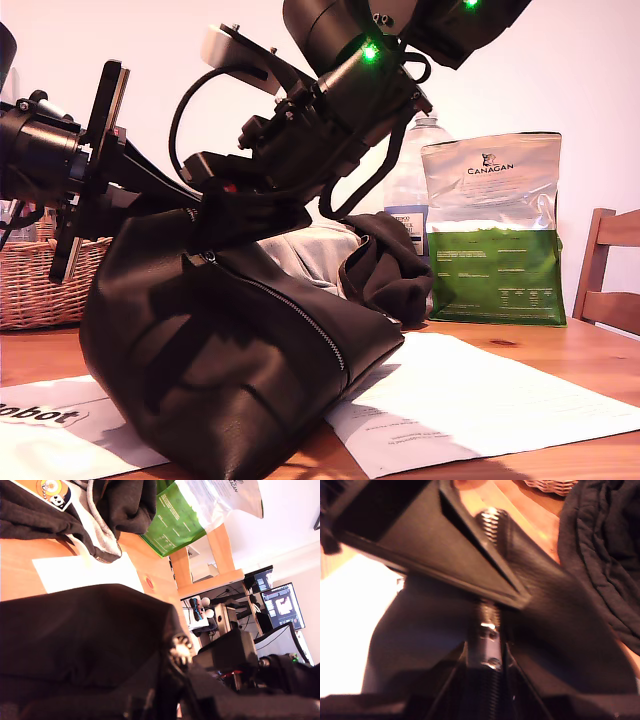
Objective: Open the zipper in the zip bag in front of you
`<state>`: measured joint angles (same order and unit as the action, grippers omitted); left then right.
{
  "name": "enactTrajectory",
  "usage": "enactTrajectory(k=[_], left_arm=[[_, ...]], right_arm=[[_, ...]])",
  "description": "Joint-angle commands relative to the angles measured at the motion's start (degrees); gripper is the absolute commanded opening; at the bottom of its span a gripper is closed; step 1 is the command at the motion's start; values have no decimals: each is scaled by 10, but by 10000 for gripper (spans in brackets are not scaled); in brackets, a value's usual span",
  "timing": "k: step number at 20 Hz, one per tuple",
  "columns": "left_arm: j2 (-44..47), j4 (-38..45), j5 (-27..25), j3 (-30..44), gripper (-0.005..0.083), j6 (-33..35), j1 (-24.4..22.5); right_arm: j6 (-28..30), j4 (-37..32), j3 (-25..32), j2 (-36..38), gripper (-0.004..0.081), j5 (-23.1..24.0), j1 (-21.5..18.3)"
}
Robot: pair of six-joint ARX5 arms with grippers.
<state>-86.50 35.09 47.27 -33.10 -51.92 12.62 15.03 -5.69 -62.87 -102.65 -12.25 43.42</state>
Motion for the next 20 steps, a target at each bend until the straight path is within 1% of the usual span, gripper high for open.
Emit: enactTrajectory(k=[1, 5, 7, 9, 11, 14, 17, 20], left_arm=[[1, 7, 11, 1, -24, 5, 2], [1, 5, 11, 1, -24, 8, 2], [1, 5, 10, 1, -24, 9, 2], [1, 5, 2, 1, -24, 9, 2], [1, 4, -10, 1, -24, 9, 1], [1, 1, -19, 1, -24, 9, 1], [1, -4, -24, 1, -24, 9, 1], [1, -4, -26, 1, -24, 9, 1]], right_arm=[[-1, 0, -3, -13, 218, 9, -25], [-2, 0, -3, -10, 218, 9, -26], [-3, 8, -3, -10, 218, -5, -26], [-5, 19, -3, -10, 218, -29, -17], [-4, 22, -3, -9, 234, -28, -7], [-7, 28, -3, 1, 266, -28, -6], [-7, 34, -3, 9, 266, -29, -7], [-16, 34, -3, 9, 266, -43, -1]])
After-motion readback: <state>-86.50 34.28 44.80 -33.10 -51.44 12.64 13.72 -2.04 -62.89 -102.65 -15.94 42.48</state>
